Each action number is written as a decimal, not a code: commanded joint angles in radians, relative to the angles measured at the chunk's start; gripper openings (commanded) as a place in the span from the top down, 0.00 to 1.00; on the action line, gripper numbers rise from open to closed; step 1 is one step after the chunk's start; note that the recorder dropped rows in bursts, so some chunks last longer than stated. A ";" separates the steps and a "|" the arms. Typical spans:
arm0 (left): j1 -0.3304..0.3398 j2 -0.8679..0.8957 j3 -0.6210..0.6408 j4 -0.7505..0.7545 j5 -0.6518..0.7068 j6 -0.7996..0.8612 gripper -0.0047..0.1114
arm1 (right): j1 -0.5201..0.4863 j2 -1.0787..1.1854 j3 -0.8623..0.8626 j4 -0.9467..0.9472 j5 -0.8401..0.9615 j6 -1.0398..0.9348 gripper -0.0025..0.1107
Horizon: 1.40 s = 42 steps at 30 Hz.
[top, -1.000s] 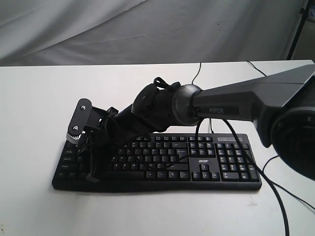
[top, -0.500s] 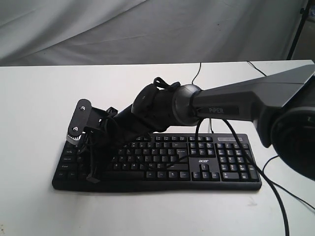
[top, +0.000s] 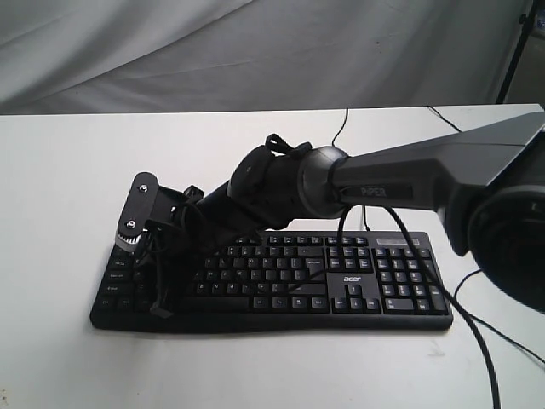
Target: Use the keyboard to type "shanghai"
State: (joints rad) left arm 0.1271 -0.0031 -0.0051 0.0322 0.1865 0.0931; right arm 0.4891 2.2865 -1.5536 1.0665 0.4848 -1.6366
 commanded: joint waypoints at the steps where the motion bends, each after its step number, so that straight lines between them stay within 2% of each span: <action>1: -0.004 0.003 0.005 -0.001 -0.003 -0.003 0.95 | -0.003 0.002 0.005 0.008 0.004 -0.015 0.98; 30: -0.004 0.003 0.005 -0.001 -0.003 -0.003 0.95 | -0.003 0.030 0.005 0.008 0.004 -0.019 0.98; 42: -0.004 0.003 0.005 -0.001 -0.003 -0.003 0.95 | -0.003 -0.040 0.005 -0.004 0.023 -0.006 0.98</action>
State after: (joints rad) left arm 0.1271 -0.0031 -0.0051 0.0322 0.1865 0.0931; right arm 0.4891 2.2556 -1.5536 1.0684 0.4934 -1.6471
